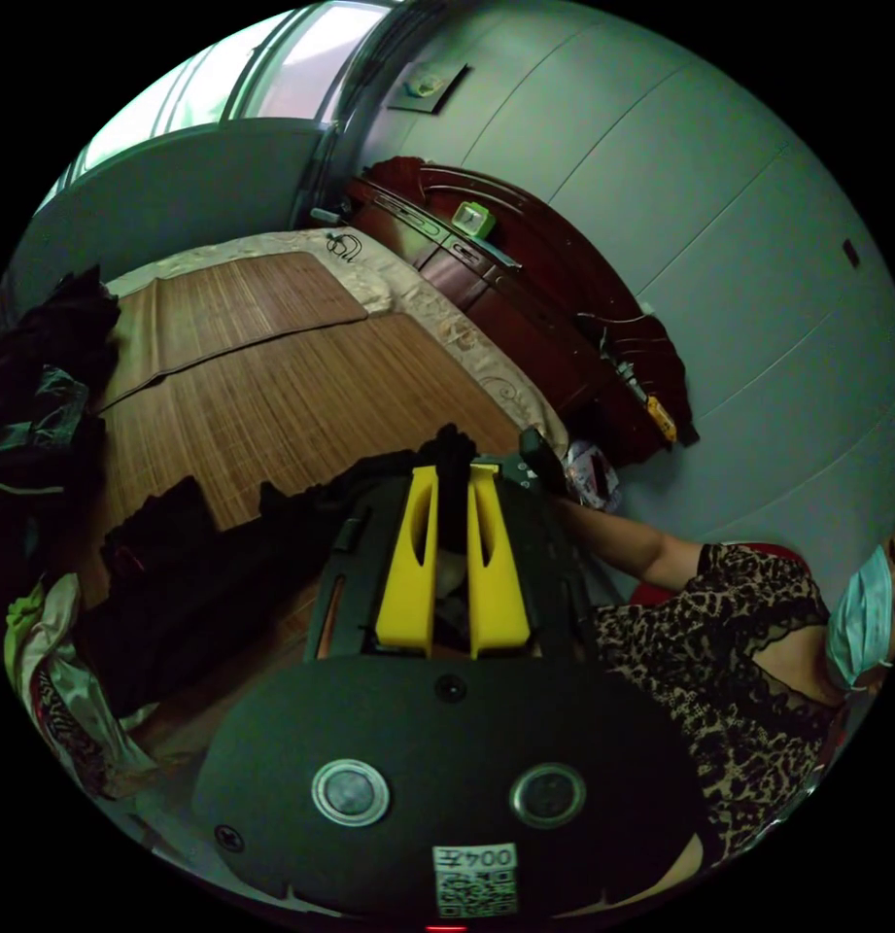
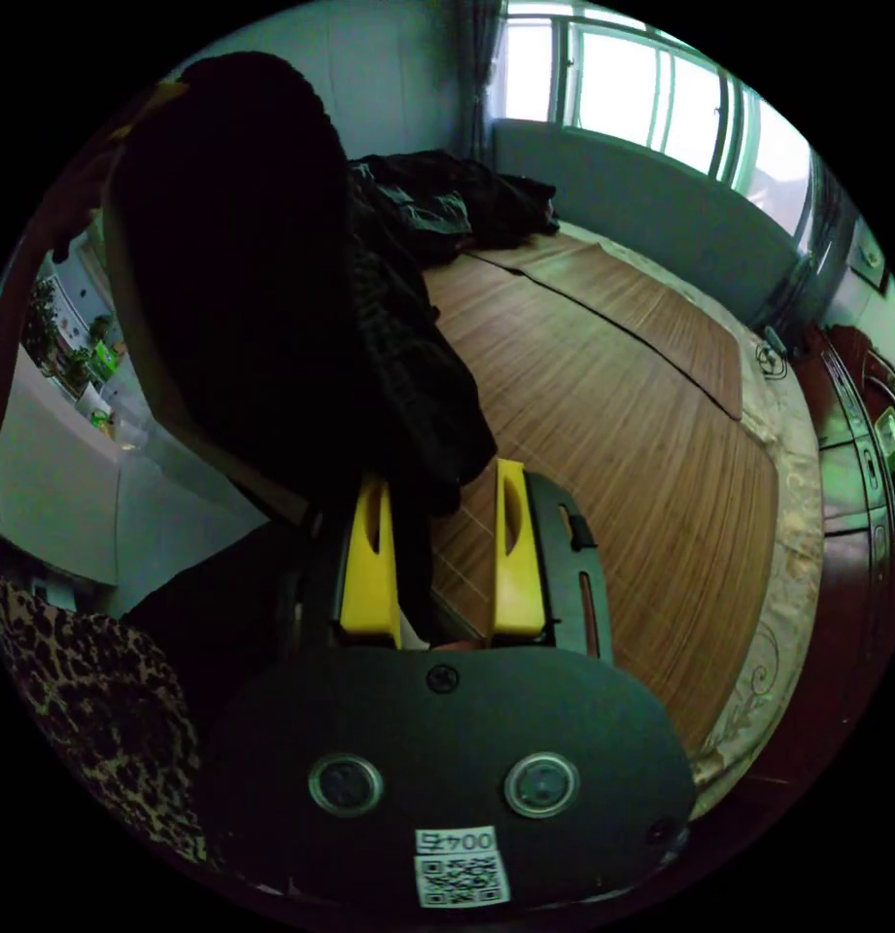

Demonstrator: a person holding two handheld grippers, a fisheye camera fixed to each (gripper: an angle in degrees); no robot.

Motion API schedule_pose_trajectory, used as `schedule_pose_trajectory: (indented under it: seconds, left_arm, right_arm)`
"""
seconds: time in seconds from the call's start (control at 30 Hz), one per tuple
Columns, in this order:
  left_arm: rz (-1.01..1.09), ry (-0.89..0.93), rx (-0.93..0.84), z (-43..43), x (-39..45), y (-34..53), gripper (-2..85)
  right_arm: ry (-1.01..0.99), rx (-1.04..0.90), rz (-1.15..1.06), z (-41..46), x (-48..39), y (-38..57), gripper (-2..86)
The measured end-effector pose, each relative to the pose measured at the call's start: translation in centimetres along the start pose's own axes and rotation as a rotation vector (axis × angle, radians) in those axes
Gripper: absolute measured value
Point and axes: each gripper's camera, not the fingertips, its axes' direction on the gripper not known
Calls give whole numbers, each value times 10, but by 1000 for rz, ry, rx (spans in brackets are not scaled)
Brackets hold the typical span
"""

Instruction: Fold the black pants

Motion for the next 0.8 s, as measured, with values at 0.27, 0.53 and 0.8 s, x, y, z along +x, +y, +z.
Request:
schedule_pose_trajectory:
  seconds: [0.27, 0.53, 0.8]
  left_arm:
    - [-35, -88, 41, -103, -18, 4, 18]
    - [-45, -114, 269, -266, 14, -27, 17]
    - [131, -308, 492, -477, 143, -68, 17]
  right_arm:
    - [144, 10, -67, -71, -44, -19, 47]
    - [116, 157, 80, -266, -24, -91, 43]
    - [355, 388, -13, -509, -83, -136, 44]
